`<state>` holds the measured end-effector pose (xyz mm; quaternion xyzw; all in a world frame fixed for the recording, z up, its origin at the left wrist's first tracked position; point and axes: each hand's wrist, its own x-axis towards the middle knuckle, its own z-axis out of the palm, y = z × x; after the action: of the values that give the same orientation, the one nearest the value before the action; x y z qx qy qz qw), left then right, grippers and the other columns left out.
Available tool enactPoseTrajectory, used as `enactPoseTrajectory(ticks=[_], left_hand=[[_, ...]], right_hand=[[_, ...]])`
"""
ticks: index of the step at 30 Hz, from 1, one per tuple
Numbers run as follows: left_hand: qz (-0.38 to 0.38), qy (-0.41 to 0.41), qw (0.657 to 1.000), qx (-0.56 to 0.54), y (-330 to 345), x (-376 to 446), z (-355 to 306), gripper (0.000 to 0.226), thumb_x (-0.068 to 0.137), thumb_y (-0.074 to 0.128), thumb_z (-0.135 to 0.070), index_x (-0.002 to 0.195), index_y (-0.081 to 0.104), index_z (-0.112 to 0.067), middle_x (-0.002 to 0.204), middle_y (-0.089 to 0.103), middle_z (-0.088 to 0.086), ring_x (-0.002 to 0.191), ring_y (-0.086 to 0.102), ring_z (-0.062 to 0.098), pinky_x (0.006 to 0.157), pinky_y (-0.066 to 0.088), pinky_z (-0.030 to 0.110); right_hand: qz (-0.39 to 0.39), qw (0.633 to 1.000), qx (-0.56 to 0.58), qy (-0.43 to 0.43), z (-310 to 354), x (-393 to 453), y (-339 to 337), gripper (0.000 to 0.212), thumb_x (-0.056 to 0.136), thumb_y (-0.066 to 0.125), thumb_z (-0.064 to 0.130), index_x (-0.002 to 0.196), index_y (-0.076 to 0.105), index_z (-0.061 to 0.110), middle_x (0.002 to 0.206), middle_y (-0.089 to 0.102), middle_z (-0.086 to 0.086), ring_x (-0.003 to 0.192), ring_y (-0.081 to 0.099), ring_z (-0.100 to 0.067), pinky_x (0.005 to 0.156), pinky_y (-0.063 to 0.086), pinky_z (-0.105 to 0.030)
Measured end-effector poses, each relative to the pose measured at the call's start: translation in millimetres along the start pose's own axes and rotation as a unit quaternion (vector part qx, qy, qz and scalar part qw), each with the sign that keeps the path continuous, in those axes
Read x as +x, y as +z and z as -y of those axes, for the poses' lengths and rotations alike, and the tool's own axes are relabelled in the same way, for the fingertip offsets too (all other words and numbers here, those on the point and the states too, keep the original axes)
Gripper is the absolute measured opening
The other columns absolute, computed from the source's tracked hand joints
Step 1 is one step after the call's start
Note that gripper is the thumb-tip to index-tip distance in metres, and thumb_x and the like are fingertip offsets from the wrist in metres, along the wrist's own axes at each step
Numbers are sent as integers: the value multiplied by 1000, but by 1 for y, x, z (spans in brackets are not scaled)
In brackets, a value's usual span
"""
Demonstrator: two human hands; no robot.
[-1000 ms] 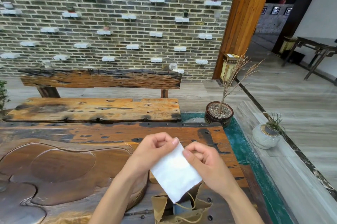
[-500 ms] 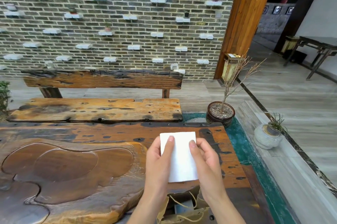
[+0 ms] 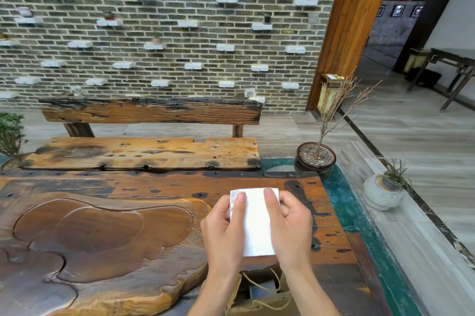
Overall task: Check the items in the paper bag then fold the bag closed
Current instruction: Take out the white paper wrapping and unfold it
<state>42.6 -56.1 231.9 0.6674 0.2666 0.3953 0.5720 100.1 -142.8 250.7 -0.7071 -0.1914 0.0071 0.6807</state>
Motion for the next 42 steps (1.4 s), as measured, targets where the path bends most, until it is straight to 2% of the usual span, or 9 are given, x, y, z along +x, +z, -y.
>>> enactPoseTrajectory(ticks=[3, 6, 9, 14, 20, 25, 33, 38, 42], left_hand=[[17, -14, 1000, -16, 0, 0, -1, 46, 85, 54, -57, 73, 63, -13, 63, 60, 13, 52, 49, 7, 48, 37, 29], [52, -53, 996, -57, -4, 1, -2, 29, 88, 57, -47, 79, 70, -23, 67, 71, 4, 58, 63, 12, 50, 45, 34], [90, -64, 992, -66, -6, 0, 1, 25, 91, 61, -43, 81, 72, -23, 74, 74, 5, 64, 67, 15, 53, 48, 35], [147, -78, 984, -66, -3, -5, 6, 23, 87, 63, -40, 78, 73, -21, 70, 73, 0, 62, 65, 8, 51, 47, 25], [175, -89, 979, -62, -9, -1, 13, 41, 88, 53, -55, 74, 66, -19, 67, 66, 1, 62, 59, 16, 57, 42, 35], [158, -90, 979, -96, -23, 5, 25, 49, 94, 41, -52, 82, 70, -13, 53, 59, 6, 35, 49, 14, 35, 37, 19], [196, -195, 958, -81, -37, -23, 75, 56, 93, 37, -51, 89, 69, -5, 63, 62, 5, 54, 59, 17, 47, 47, 21], [182, -231, 956, 12, -48, -50, 119, 39, 101, 47, -34, 74, 71, -20, 58, 58, -4, 58, 53, 11, 56, 43, 22], [202, -181, 952, 140, -55, -67, 153, 20, 95, 60, -32, 78, 71, -35, 67, 56, 0, 63, 51, -1, 65, 43, 22]], right_hand=[[17, 999, 32, 31, 0, -1, -4, 43, 87, 57, 56, 79, 66, 15, 71, 70, -18, 67, 64, -42, 50, 44, -43], [90, 979, 113, 143, 0, 0, -13, 47, 79, 64, 62, 89, 72, 16, 89, 74, -15, 77, 68, -28, 65, 49, -40], [159, 910, 238, 301, -6, -1, -24, 56, 73, 77, 57, 110, 74, 16, 116, 73, -15, 107, 70, -30, 93, 55, -48], [238, 829, 339, 376, -17, -10, -30, 54, 69, 87, 40, 114, 74, 13, 125, 68, -22, 112, 69, -36, 86, 57, -46], [228, 829, 351, 370, -20, -13, -32, 35, 85, 73, 33, 114, 74, 15, 124, 69, -21, 111, 70, -35, 84, 58, -45], [215, 819, 382, 370, -27, -14, -44, 44, 95, 61, 29, 135, 56, 13, 138, 61, -17, 127, 59, -36, 100, 52, -51], [199, 797, 399, 406, -58, -23, -69, 52, 97, 59, 26, 145, 42, 22, 147, 52, -19, 135, 50, -40, 101, 48, -55], [166, 779, 399, 454, -83, -39, -86, 46, 98, 54, 22, 143, 45, 19, 145, 54, -18, 133, 53, -39, 101, 49, -56], [119, 778, 378, 488, -101, -44, -100, 47, 96, 49, 27, 142, 46, 18, 142, 58, -18, 129, 56, -39, 109, 40, -55]])
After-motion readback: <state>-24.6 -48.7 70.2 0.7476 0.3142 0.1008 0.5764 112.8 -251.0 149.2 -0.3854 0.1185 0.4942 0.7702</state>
